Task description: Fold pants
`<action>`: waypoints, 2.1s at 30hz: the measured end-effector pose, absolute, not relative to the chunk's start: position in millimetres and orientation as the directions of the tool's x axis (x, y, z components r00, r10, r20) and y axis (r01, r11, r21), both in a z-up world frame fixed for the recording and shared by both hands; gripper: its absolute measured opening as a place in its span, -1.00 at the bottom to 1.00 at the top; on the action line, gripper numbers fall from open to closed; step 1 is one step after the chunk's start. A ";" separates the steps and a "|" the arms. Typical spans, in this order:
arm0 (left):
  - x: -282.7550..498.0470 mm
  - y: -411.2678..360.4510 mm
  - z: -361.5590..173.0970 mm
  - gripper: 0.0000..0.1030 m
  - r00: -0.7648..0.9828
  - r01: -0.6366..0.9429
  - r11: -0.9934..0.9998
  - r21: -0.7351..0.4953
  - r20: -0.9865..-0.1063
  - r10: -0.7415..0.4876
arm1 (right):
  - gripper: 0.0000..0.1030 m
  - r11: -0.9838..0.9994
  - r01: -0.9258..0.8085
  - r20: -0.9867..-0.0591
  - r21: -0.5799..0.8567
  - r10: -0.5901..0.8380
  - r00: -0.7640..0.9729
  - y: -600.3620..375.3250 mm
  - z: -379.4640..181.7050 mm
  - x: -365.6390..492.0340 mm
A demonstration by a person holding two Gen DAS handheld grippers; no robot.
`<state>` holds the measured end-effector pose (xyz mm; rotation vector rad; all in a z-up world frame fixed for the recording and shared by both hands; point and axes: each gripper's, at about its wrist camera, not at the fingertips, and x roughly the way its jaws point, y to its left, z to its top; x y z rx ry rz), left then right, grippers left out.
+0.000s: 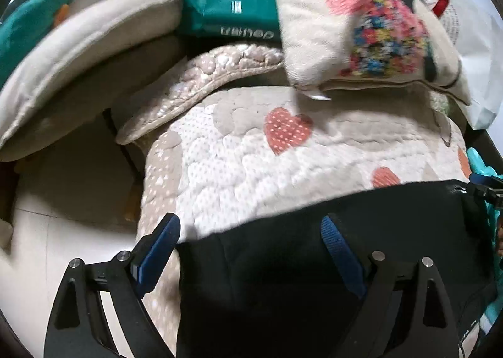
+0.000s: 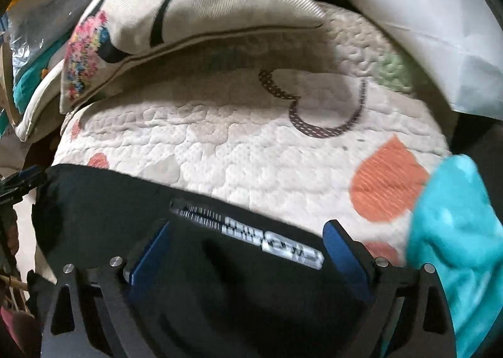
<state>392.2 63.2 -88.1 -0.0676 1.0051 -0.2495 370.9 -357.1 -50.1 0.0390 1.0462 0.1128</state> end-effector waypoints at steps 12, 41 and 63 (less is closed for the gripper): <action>392.3 35.2 -90.7 -0.54 0.499 0.309 0.942 -0.129 -0.821 -0.276 | -0.18 0.975 -0.183 -0.862 0.127 0.200 0.466 -332.0 -70.9 379.8; 196.9 36.5 -7.5 -0.88 0.621 0.335 0.938 -0.085 -0.729 -0.288 | 0.69 0.981 0.039 -0.836 0.188 0.140 0.531 -335.4 5.1 273.5; 189.0 45.9 -23.3 -0.88 0.656 0.343 0.933 -0.110 -0.683 -0.322 | -0.97 0.925 0.379 -0.950 0.038 -0.083 0.300 -342.2 -47.5 367.0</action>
